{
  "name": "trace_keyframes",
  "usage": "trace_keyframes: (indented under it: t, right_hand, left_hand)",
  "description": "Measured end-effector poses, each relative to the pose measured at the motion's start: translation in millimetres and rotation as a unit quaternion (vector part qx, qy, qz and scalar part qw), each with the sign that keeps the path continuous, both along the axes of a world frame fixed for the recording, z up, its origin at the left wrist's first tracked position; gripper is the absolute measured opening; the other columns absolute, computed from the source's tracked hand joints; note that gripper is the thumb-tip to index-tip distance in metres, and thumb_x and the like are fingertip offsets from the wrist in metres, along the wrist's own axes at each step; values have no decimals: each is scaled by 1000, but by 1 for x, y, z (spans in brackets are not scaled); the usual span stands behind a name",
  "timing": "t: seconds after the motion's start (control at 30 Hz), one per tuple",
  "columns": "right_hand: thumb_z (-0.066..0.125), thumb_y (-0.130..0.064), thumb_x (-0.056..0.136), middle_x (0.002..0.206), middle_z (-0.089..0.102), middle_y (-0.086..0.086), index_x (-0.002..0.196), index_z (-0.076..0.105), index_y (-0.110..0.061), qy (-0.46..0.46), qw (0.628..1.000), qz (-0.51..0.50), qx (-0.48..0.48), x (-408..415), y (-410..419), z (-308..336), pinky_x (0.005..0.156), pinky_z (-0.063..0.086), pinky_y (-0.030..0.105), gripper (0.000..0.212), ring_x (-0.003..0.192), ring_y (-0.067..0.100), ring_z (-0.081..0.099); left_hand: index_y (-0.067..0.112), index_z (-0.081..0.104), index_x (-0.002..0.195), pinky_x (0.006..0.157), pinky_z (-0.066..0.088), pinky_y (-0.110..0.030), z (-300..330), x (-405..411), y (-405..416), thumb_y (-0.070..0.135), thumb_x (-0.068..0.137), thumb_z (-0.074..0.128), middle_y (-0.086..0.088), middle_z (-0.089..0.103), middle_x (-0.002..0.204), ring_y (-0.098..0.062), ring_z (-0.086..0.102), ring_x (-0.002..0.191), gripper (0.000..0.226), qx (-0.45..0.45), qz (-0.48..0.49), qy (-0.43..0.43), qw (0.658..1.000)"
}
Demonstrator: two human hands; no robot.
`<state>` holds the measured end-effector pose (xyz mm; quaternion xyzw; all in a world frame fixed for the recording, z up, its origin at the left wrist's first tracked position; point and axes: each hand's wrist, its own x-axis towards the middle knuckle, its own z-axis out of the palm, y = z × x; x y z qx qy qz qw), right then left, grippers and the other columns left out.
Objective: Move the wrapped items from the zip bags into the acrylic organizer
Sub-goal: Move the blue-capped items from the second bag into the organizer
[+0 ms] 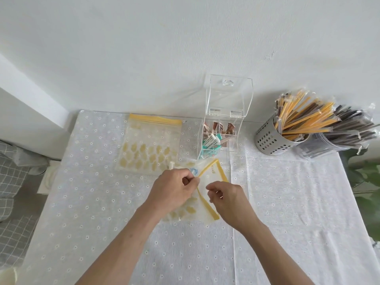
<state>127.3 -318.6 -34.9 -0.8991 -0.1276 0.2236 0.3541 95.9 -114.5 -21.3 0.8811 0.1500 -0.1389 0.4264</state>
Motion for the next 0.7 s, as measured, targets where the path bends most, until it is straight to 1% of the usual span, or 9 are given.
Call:
trace_keyframes:
  t: [0.13,0.2,0.27,0.33,0.4,0.47,0.53,0.63,0.7]
  right_hand:
    - [58,4,95,65,59,-26,91,77,-12,27,998,9,-50,12,-2,-10,59,42,5,25,67,-16,61]
    - [55,5,95,56,61,-30,80,70,-23,42,998,2,-43,16,-2,-10,56,42,6,35,63,-15,60]
    - [58,2,95,61,63,-37,75,68,-32,53,998,6,-30,19,-2,-16,58,43,7,40,64,-11,62]
    - [59,0,95,73,72,-25,89,79,-26,64,998,7,-24,23,-1,-24,62,47,11,33,69,-5,65]
    - [55,1,92,84,77,-7,103,80,-18,62,998,-5,-16,27,4,-28,64,50,17,34,65,2,64]
    - [54,2,91,80,75,2,110,73,-30,61,998,0,-2,31,9,-30,62,50,15,41,60,4,61]
    - [56,0,90,73,71,0,116,65,-35,67,998,8,8,33,14,-38,62,53,12,45,59,3,63]
    - [58,-5,91,80,74,6,119,71,-17,42,999,26,-14,38,16,-54,73,63,43,33,69,23,70]
    - [61,-1,92,88,77,8,128,70,-24,21,999,44,-11,40,16,-57,69,62,42,43,71,27,71]
  left_hand:
    - [27,79,84,65,57,-32,-14,-5,14,41,100,73,11,78,70,-4,71,62,22,-61,40,9,997]
    - [28,80,88,67,60,-33,-24,-9,27,38,100,73,13,77,72,-1,70,64,18,-27,59,11,998]
    - [30,79,91,68,61,-35,-33,-15,39,38,100,73,16,75,77,-1,70,71,13,26,88,23,996]
    - [33,75,98,62,54,-31,-40,-19,47,42,100,72,19,72,86,-2,68,72,9,78,110,45,990]
    - [36,67,107,62,48,-29,-49,-23,51,48,100,69,18,69,92,-7,68,76,15,102,120,65,985]
    - [34,65,113,70,54,-32,-58,-25,53,52,99,68,16,70,93,-11,70,84,22,85,129,64,986]
    - [30,71,110,71,55,-31,-64,-24,51,51,99,70,15,71,89,-7,70,83,23,55,137,46,988]
    - [29,77,99,67,53,-25,-70,-20,48,45,99,74,17,73,83,1,69,78,16,30,136,33,990]
    - [28,79,96,66,51,-22,-74,-19,49,36,99,76,16,73,81,2,68,76,10,23,138,29,990]
